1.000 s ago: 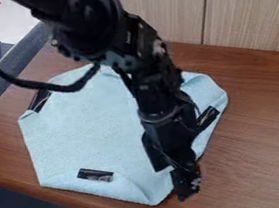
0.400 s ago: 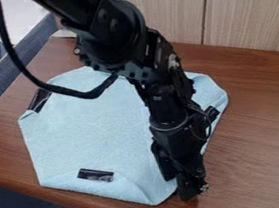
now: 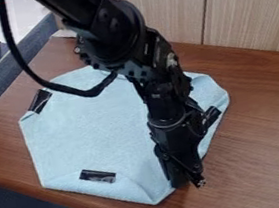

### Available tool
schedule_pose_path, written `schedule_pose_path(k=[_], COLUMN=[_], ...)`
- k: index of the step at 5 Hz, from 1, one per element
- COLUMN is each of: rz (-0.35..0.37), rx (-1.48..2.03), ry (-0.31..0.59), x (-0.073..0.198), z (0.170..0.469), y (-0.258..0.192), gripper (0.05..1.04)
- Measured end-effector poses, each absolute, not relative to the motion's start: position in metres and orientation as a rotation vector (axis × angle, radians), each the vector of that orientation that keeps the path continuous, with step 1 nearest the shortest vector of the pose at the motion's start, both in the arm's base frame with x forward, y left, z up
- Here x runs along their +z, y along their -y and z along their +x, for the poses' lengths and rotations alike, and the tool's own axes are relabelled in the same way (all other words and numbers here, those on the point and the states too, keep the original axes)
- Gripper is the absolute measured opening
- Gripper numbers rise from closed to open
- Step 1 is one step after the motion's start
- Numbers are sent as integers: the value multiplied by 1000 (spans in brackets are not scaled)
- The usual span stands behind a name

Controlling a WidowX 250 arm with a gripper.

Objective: Fold the cloth from bottom right to top left

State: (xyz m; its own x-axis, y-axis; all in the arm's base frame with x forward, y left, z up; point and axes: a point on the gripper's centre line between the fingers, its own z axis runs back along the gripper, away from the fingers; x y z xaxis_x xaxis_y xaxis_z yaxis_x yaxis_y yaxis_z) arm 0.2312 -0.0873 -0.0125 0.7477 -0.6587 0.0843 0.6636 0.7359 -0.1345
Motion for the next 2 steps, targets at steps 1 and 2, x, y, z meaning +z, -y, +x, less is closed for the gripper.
schedule_pose_path(k=[1, 2], rz=[-176, -208], rx=[-739, -774], ry=[37, 31], x=[-12, -5], z=[231, 228], y=[88, 85], gripper=[63, 54])
